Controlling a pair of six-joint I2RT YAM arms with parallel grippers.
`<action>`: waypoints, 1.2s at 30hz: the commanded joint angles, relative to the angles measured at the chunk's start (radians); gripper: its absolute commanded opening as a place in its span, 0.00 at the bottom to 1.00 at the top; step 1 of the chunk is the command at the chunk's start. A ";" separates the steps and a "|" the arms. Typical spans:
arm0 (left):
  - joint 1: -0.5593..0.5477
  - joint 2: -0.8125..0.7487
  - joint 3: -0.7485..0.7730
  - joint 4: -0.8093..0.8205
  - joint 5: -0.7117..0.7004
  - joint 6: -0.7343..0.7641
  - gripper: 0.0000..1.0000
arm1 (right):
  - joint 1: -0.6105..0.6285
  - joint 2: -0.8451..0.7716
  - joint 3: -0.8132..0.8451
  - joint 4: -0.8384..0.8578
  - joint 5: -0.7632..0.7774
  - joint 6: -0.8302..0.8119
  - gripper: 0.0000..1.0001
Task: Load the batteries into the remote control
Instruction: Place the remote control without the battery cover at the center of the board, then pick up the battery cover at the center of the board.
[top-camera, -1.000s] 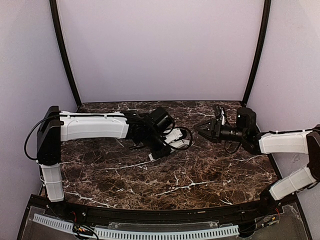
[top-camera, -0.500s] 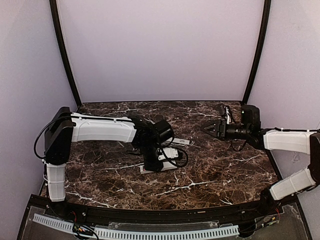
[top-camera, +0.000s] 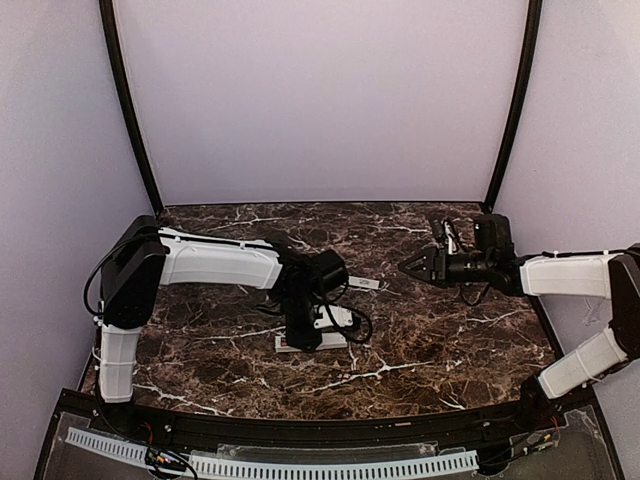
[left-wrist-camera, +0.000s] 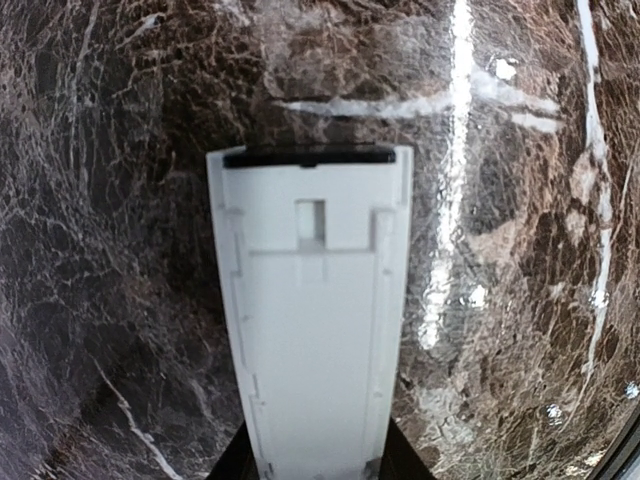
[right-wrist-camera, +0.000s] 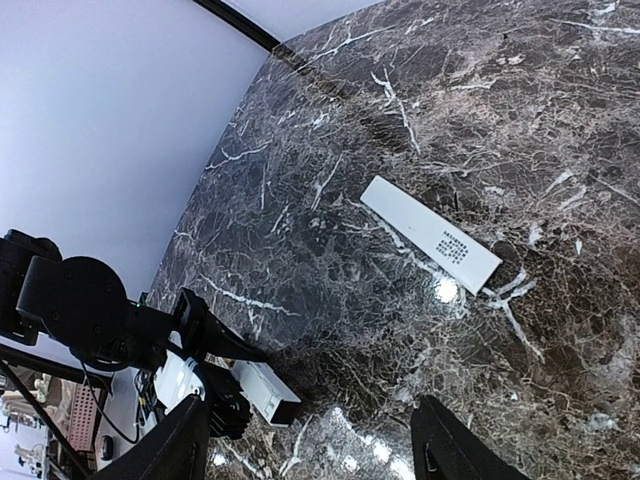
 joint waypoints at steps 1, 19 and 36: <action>0.001 0.004 0.022 -0.044 0.012 0.019 0.32 | -0.004 0.029 0.034 -0.007 -0.008 -0.021 0.65; 0.088 -0.142 0.075 0.129 0.083 -0.128 0.83 | -0.006 0.230 0.125 -0.039 0.018 -0.042 0.49; 0.383 -0.041 0.024 0.616 0.224 -0.718 0.77 | -0.011 0.477 0.249 0.035 -0.073 0.002 0.45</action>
